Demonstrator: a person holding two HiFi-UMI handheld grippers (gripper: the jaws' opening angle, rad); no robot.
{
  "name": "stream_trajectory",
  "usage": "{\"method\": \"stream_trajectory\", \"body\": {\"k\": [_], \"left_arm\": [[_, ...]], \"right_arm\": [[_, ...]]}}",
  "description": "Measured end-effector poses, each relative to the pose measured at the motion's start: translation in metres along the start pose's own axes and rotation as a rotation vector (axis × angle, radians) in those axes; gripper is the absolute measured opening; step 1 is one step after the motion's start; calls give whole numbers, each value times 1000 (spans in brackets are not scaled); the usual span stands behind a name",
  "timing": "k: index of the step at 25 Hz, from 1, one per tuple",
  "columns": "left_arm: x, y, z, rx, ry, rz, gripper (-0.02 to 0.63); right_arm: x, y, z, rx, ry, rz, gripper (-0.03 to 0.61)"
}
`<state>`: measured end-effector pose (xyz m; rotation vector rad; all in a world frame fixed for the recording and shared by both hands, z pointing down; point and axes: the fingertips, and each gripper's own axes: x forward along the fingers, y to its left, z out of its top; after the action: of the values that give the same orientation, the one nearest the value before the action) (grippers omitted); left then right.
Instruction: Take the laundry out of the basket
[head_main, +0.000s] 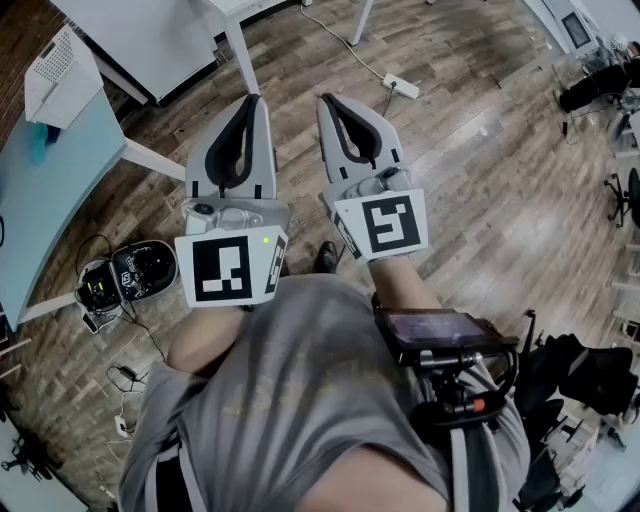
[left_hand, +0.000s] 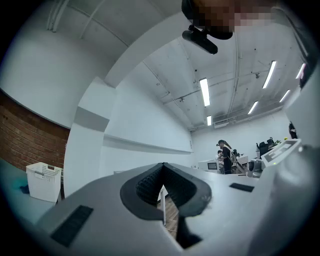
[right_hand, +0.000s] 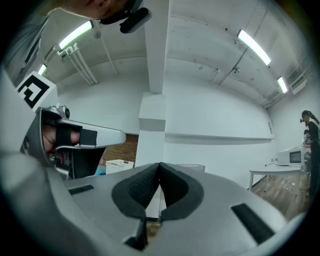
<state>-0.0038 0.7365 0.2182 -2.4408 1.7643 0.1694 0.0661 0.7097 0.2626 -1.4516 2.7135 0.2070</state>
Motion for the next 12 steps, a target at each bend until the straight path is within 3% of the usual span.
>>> {"method": "stream_trajectory", "body": {"k": [12], "left_arm": [[15, -46, -12, -5, -18, 7, 8]], "right_arm": [[-27, -39, -9, 67, -41, 44, 9]]}}
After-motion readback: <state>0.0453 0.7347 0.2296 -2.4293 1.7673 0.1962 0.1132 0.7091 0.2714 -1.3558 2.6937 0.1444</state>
